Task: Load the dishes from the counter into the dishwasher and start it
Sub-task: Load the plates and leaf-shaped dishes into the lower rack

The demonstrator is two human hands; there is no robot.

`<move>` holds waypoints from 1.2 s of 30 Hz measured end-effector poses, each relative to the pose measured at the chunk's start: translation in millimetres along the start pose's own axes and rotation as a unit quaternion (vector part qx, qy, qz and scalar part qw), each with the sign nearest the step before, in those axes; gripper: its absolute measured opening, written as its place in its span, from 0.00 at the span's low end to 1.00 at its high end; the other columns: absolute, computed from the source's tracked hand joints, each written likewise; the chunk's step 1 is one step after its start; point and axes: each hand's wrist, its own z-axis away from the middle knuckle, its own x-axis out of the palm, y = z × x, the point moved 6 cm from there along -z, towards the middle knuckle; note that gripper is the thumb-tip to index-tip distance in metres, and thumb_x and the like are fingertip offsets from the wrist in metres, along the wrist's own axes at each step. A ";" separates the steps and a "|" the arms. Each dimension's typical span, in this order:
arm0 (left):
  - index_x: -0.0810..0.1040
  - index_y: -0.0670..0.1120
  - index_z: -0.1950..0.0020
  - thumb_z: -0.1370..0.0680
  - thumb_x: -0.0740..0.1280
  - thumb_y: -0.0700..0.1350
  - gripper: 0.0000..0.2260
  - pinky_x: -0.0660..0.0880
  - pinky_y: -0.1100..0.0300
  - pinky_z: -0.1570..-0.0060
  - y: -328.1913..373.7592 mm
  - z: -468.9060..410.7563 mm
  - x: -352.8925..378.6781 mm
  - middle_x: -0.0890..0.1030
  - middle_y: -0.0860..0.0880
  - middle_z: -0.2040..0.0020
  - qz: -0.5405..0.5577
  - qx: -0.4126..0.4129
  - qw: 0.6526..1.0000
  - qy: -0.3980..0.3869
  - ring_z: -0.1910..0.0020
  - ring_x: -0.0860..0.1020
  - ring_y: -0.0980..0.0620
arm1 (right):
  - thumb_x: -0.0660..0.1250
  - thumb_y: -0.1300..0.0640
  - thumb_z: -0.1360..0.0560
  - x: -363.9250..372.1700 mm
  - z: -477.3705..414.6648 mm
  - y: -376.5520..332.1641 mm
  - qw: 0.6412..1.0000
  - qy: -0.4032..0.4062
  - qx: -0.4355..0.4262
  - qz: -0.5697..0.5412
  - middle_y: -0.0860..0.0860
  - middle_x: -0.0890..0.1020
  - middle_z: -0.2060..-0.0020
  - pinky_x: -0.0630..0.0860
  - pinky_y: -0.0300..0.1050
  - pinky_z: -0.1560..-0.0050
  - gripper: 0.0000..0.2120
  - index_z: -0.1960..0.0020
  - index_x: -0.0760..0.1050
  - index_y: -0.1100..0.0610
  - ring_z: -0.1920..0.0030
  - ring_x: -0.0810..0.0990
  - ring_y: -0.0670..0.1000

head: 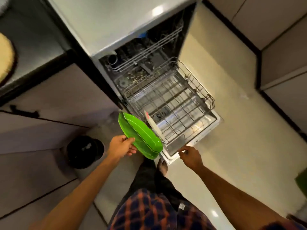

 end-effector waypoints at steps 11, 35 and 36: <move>0.76 0.41 0.65 0.20 0.69 0.43 0.13 0.71 0.66 0.80 56.8 -114.1 106.2 0.81 0.47 0.74 -0.103 -0.004 0.994 -0.041 0.80 0.77 0.55 | 0.70 0.49 0.28 -15.5 -91.7 30.6 0.990 0.006 0.104 -0.098 0.50 0.86 0.57 0.79 0.47 0.45 0.04 0.55 0.82 0.47 0.51 0.84 0.53; 0.79 0.34 0.59 0.23 0.64 0.35 0.07 0.83 0.53 0.68 5.5 -260.8 211.2 0.83 0.39 0.67 -0.232 -0.131 0.964 -0.001 0.72 0.83 0.47 | 0.69 0.49 0.21 9.5 -258.9 110.5 0.985 -0.013 0.142 -0.094 0.58 0.67 0.24 0.70 0.53 0.31 0.42 0.18 0.47 0.54 0.27 0.70 0.60; 0.79 0.34 0.58 0.23 0.65 0.35 0.07 0.81 0.56 0.70 4.2 -263.0 210.0 0.83 0.39 0.67 -0.233 -0.133 0.963 -0.001 0.71 0.84 0.47 | 0.69 0.49 0.21 12.0 -258.8 112.0 0.985 -0.014 0.143 -0.098 0.58 0.67 0.24 0.70 0.53 0.31 0.42 0.18 0.47 0.54 0.26 0.69 0.60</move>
